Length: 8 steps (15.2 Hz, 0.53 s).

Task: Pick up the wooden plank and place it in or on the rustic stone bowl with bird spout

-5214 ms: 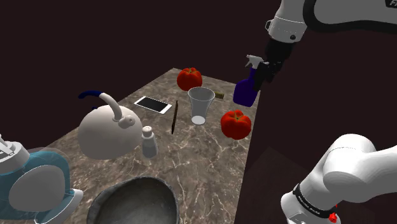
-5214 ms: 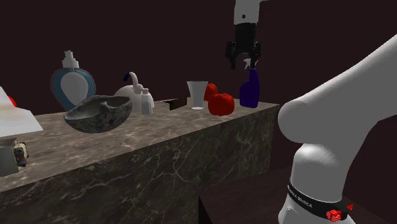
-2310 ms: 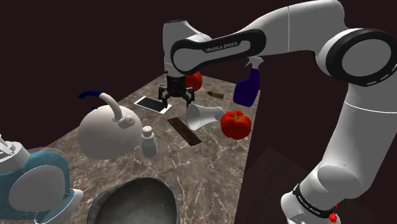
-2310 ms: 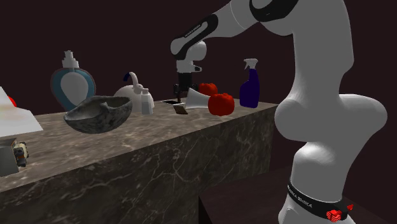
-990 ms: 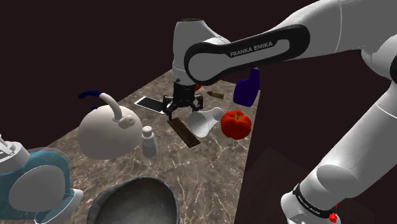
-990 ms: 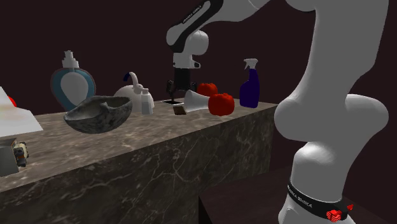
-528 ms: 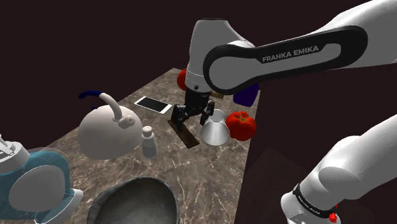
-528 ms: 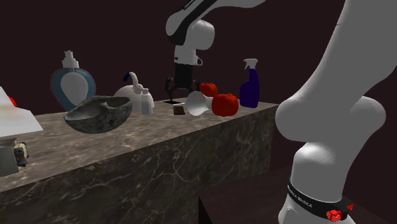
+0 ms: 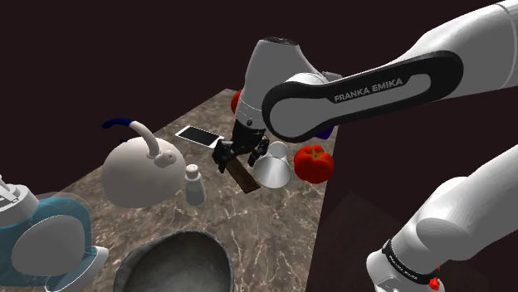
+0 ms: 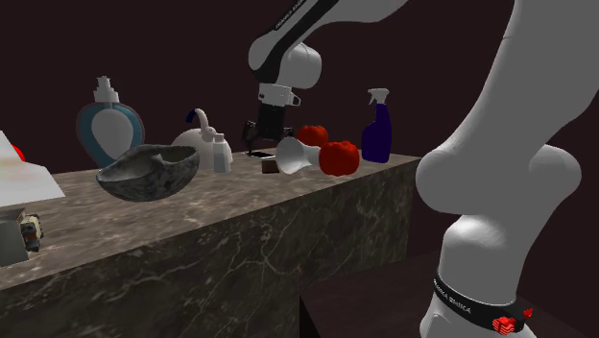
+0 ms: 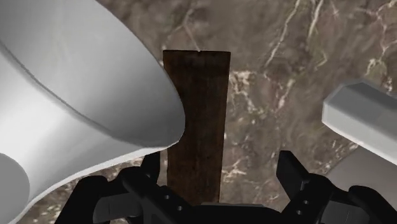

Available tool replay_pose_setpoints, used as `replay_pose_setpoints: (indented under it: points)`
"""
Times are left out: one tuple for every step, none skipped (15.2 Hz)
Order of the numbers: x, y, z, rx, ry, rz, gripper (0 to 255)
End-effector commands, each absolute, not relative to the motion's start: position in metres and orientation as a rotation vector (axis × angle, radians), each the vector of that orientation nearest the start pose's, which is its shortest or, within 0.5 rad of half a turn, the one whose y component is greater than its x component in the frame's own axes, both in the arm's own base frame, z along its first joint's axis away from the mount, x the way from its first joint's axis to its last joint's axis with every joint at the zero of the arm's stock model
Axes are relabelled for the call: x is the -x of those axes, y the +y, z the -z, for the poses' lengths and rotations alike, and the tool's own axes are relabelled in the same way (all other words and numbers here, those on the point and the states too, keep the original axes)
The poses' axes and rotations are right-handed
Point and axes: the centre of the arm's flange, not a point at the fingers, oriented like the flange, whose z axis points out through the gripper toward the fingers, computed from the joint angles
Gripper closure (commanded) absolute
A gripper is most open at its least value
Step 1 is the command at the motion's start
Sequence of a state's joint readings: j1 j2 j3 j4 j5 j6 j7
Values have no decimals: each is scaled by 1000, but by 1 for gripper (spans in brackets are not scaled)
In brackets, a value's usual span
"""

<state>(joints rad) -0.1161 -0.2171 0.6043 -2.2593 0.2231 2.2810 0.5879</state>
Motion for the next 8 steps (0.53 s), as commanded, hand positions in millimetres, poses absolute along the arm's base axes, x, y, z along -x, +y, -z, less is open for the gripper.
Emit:
replay_pose_setpoints:
  points:
    - [-429,243,-435,3029,347,22,0]
    - [-429,243,-435,3029,347,22,0]
    - [-429,243,-435,3029,347,22,0]
    - [-429,243,-435,3029,347,22,0]
    - [-429,243,-435,3029,347,22,0]
    - [-429,243,-435,3029,347,22,0]
    - [-431,244,-430,3029,347,23,255]
    - [-432,245,-434,3028,347,24,255]
